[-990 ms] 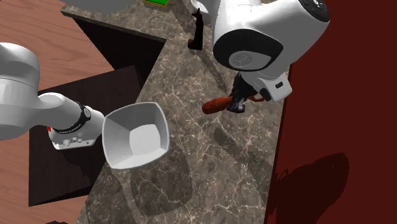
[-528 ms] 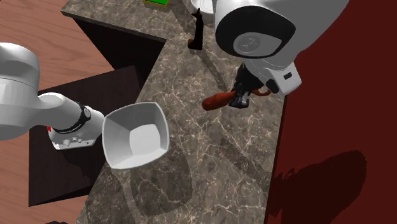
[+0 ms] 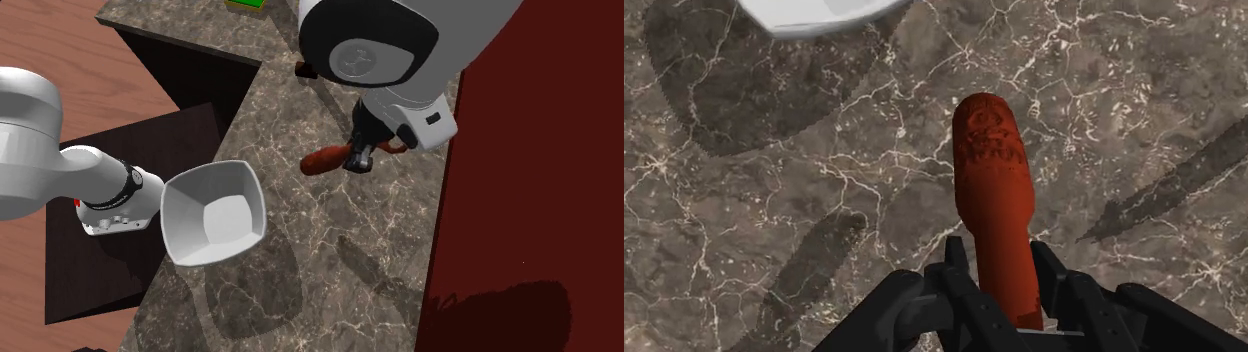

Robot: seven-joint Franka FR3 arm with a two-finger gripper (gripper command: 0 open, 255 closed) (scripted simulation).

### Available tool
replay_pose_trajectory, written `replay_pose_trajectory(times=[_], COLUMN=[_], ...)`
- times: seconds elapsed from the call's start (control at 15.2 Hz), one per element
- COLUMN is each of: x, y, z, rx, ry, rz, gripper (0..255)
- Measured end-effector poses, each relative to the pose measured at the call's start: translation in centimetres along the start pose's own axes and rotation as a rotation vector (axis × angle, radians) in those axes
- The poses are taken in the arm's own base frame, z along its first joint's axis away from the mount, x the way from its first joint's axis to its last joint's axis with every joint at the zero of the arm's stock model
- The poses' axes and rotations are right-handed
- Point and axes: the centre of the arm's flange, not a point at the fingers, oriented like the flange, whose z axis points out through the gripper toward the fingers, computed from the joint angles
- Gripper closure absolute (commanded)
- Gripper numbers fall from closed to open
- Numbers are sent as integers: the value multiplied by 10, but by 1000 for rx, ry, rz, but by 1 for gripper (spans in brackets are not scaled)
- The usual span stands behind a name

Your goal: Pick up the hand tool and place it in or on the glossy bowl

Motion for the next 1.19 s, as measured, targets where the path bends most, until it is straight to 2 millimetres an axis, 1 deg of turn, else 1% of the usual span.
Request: replay_pose_trajectory(times=[0.13,0.26,0.33,0.53,0.59,0.79,0.99,1.06,1.12,1.19], x=[-25,-51,-60,-96,-105,-136,-157,-171,-191,-203], y=[11,25,30,47,53,72,90,97,104,114], z=[1,6,7,15,18,16,15,14,27,32], rx=[0,0,0,0,0,21,34,34,20,10], ry=[0,0,0,0,0,75,128,137,79,40], rz=[0,0,0,0,0,-1,-1,0,0,0], gripper=[255,255,255,255,255,255,255,255,255,255])
